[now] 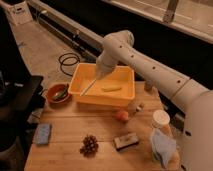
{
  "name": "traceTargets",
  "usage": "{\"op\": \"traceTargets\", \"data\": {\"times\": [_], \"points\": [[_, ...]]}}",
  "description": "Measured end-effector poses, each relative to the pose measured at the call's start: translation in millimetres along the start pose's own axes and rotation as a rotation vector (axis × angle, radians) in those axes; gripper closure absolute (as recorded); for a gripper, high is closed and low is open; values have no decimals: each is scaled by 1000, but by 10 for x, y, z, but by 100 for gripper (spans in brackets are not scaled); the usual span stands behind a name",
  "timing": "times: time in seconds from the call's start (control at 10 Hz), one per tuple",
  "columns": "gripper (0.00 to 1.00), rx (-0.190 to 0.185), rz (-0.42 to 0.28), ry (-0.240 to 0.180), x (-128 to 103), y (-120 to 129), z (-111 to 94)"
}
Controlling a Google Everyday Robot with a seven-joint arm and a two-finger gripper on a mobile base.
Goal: Wipe tray with brush
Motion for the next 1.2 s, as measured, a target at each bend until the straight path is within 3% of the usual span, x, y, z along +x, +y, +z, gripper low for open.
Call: {"op": "traceTargets", "data": {"times": [0.4, 0.6, 0.8, 1.0, 1.2], "points": [[100, 3, 11, -4, -3, 19, 10], [100, 34, 100, -9, 94, 132, 10], [100, 70, 227, -32, 424, 264, 24], [100, 104, 320, -62, 762, 210, 163], [100, 117, 357, -91, 854, 134, 338]]}}
